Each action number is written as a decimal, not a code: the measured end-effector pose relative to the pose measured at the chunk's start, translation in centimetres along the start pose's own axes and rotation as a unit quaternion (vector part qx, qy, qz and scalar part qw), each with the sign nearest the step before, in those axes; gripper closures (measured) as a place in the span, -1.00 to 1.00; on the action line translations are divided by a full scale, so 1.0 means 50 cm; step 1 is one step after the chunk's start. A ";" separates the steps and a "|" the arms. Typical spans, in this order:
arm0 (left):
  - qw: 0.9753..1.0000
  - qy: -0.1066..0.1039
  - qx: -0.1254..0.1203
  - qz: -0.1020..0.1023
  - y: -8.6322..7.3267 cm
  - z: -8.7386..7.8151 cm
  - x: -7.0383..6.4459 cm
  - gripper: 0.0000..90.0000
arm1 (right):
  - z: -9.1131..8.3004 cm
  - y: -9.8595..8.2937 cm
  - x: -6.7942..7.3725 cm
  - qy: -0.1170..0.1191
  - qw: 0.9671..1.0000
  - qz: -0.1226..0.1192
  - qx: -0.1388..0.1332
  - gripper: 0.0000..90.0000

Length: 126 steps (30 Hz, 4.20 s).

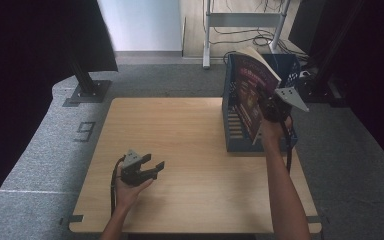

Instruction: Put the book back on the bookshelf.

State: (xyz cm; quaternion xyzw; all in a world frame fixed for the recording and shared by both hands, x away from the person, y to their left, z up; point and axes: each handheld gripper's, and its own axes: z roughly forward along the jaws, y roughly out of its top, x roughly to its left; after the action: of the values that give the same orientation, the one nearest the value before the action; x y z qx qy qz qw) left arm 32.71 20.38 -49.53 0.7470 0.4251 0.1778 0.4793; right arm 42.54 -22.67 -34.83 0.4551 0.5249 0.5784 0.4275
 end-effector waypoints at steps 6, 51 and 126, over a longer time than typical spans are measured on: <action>1.000 -0.001 -0.001 -0.002 0.000 0.000 0.001 -0.25 | 0.022 -0.002 0.004 -0.002 1.000 -0.004 0.002 0.81; 1.000 0.001 -0.015 -0.015 0.000 -0.012 0.016 -0.26 | 0.132 -0.080 0.009 -0.038 0.999 -0.006 0.017 0.81; 1.000 0.006 -0.007 -0.013 -0.006 -0.009 0.016 -0.26 | 0.145 -0.179 0.026 -0.050 0.995 0.014 0.088 0.82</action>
State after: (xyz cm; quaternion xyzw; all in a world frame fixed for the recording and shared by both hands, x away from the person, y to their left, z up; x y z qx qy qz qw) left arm 32.72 21.33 -49.68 0.7369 0.4364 0.1794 0.4841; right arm 49.49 -19.08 -43.38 0.5268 0.5455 0.5122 0.4032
